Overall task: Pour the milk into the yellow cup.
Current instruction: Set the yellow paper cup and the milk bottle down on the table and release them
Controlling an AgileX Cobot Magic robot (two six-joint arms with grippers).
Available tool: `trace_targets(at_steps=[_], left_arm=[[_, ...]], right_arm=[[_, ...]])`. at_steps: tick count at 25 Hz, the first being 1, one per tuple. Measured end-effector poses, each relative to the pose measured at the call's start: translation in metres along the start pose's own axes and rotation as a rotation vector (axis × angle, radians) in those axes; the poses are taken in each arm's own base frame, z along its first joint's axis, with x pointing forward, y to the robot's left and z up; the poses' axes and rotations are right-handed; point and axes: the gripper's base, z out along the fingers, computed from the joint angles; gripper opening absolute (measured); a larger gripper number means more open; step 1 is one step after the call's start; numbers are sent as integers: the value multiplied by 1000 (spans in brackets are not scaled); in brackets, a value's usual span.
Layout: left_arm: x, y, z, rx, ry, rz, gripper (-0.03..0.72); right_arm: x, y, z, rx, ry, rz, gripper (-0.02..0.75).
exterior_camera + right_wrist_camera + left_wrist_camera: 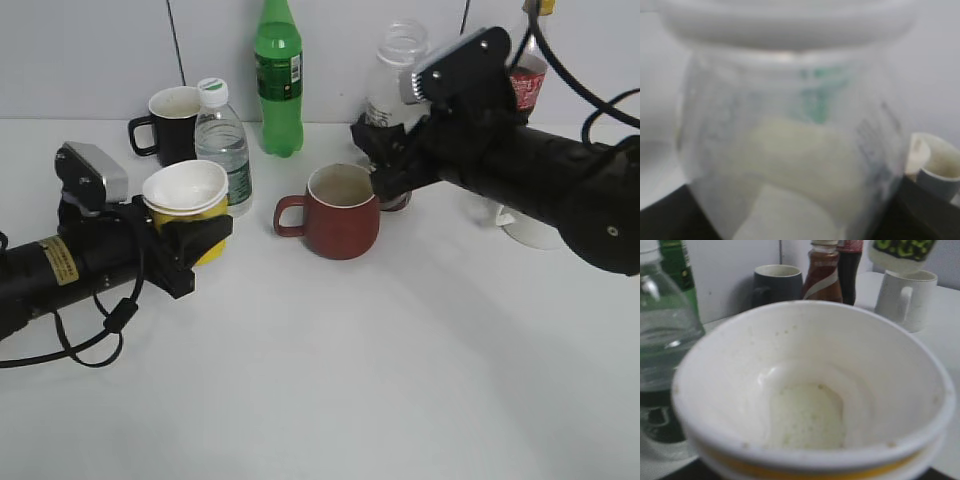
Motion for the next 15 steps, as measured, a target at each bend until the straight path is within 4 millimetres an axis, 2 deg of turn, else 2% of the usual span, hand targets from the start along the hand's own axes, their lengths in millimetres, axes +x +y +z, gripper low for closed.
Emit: trace_targets(at_steps=[8,11,15], left_arm=[[10,13,-7,-72,19,-24,311],[19,15,-3,-77,42,-40,311],[33,25,12,-76,52,-46,311]], right_arm=[[52,-26,-37,76,113,169,476],[65,-27,-39,81,141,191,476],[79,-23,-35,69,150,203,476]])
